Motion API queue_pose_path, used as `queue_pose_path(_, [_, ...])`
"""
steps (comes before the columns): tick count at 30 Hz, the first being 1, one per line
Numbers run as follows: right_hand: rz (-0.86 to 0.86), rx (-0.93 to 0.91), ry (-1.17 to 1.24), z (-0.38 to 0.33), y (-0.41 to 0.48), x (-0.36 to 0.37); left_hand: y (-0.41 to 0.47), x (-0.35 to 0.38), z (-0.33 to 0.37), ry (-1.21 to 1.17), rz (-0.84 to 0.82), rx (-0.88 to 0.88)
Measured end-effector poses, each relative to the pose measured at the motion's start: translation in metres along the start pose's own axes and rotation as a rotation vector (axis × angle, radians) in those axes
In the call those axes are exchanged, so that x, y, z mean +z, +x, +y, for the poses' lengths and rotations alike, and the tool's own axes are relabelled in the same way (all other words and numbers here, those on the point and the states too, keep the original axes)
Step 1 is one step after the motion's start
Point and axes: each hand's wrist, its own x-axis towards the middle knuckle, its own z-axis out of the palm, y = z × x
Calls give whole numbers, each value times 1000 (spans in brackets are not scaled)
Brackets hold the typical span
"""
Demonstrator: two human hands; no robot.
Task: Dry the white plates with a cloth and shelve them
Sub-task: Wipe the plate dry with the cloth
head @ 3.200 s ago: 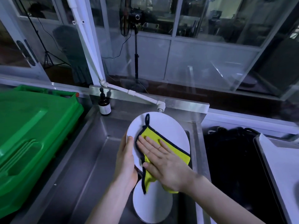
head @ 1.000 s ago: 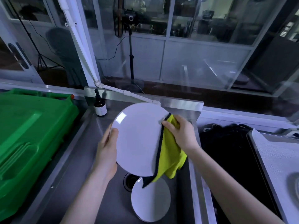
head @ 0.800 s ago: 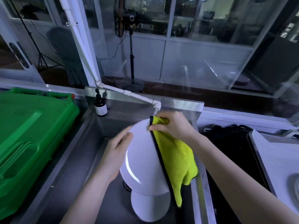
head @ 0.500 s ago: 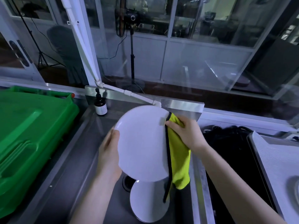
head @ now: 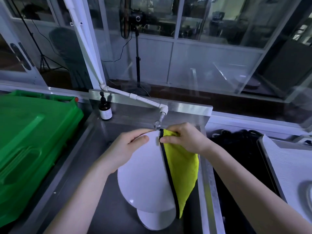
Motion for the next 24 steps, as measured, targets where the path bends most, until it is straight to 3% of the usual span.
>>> queue_pose_path(5, [184,34,127,12,-9,7,1,-4,-4,28,237,-23])
queue_pose_path(10, [618,292,654,22,-27,19,-22,36,-29,-248,599,-57])
queue_pose_path(14, [611,423,835,25,-35,38,-14,45,-24,-382,647,-118])
queue_pose_path(18, [546,285,576,17,-30,16,-12,26,-21,-215,537,-31])
queue_pose_path(24, [192,-66,-56,-14,-6,-7,-7,7,-10,164,189,100])
